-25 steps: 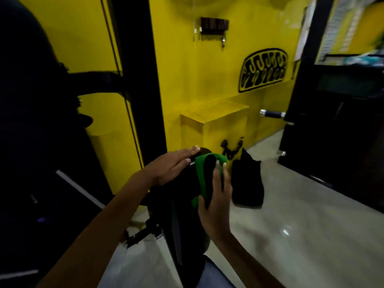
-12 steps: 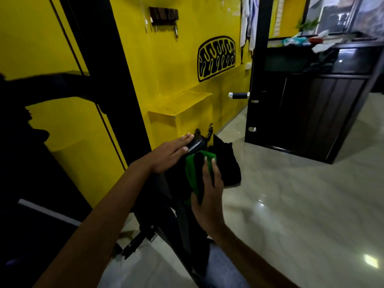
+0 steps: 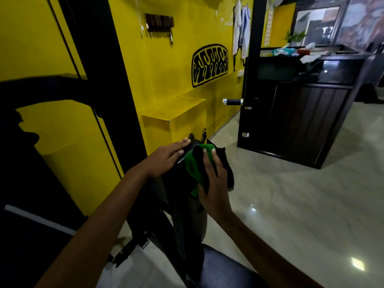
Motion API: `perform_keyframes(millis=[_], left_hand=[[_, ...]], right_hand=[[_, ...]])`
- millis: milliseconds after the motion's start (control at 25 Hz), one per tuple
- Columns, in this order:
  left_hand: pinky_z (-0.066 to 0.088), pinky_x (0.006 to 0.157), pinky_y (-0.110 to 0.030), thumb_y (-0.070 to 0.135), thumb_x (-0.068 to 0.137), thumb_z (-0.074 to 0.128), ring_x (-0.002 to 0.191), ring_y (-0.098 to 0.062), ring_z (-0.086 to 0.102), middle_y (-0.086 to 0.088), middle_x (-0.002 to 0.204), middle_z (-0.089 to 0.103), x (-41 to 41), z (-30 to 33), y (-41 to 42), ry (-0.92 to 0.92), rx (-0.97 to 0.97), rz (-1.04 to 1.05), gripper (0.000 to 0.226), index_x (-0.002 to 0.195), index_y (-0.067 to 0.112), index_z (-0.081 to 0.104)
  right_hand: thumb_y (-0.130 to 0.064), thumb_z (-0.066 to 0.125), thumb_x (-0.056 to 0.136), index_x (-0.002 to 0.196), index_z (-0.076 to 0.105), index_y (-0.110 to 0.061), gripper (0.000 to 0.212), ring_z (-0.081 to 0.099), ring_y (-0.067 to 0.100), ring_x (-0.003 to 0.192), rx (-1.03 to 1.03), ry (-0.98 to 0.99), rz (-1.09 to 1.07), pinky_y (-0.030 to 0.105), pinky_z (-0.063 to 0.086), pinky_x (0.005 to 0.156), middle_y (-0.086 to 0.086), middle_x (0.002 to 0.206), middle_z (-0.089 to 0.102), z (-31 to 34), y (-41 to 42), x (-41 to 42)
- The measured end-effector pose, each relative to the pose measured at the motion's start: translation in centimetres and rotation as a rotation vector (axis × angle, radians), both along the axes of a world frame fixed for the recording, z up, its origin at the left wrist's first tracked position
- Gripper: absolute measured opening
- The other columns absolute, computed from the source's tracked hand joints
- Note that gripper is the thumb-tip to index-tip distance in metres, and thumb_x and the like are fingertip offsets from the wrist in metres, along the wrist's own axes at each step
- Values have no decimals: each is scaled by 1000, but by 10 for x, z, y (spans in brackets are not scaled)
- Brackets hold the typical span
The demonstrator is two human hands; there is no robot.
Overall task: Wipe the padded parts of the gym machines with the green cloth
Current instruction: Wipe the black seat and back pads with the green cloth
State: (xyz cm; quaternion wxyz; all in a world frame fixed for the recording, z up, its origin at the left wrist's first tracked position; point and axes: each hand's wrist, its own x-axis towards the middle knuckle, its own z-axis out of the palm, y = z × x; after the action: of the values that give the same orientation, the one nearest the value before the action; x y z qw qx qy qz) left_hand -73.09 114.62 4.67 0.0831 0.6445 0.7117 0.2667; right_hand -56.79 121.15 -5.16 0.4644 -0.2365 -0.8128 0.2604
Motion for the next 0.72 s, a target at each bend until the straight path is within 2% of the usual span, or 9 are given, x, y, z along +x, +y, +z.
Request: perform_keyframes(millis=[120, 240, 360, 440, 520, 600, 720], left_hand=[[10, 96, 7, 13, 103, 38, 135, -1, 24, -1, 153, 30, 3, -5, -1, 12, 60, 25, 42, 145, 12, 37], [9, 95, 8, 15, 104, 37, 140, -7, 26, 0, 153, 30, 5, -6, -1, 29, 56, 54, 42, 146, 13, 36], [10, 96, 8, 17, 104, 36, 140, -9, 27, 0, 153, 30, 11, -7, -2, 35, 72, 97, 42, 146, 13, 36], [12, 100, 3, 19, 104, 36, 140, -8, 28, 0, 153, 31, 14, -8, -2, 54, 87, 144, 43, 146, 14, 36], [18, 106, -10, 23, 104, 34, 141, -10, 27, 0, 153, 32, 18, -11, -3, 98, 79, 233, 44, 147, 16, 34], [23, 110, -22, 26, 104, 32, 142, -12, 27, -3, 152, 35, 27, -15, -4, 130, 71, 337, 43, 147, 17, 35], [27, 106, -26, 34, 100, 28, 136, -19, 38, -9, 142, 49, 44, -27, 1, 150, 195, 543, 49, 139, 11, 46]], right_hand=[[-14, 45, 77, 150, 5, -38, 86, 20, 23, 137, 33, 1, 48, 48, 40, 104, 0, 159, 3, -17, -21, 1], [-4, 53, 75, 150, 7, -37, 94, 20, 22, 137, 84, 4, 82, 38, 35, 105, 2, 158, 5, -26, -13, 5], [6, 59, 72, 151, 15, -26, 95, 21, 20, 133, 31, 0, 24, 25, 22, 103, 11, 158, 14, 2, 27, -7], [9, 61, 71, 150, 18, -21, 95, 23, 19, 131, 15, 2, 39, 24, 20, 102, 12, 157, 18, 8, 37, -13], [10, 62, 69, 150, 21, -21, 96, 28, 23, 130, 52, 6, 98, 26, 25, 103, 12, 156, 20, 3, 39, -9], [10, 63, 68, 148, 29, -20, 91, 39, 30, 125, 131, -14, 158, 38, 37, 100, 12, 153, 29, 11, 58, -3], [-2, 56, 71, 144, 37, -30, 80, 49, 34, 118, 300, -130, 420, 47, 43, 98, 3, 149, 38, 57, 118, -11]])
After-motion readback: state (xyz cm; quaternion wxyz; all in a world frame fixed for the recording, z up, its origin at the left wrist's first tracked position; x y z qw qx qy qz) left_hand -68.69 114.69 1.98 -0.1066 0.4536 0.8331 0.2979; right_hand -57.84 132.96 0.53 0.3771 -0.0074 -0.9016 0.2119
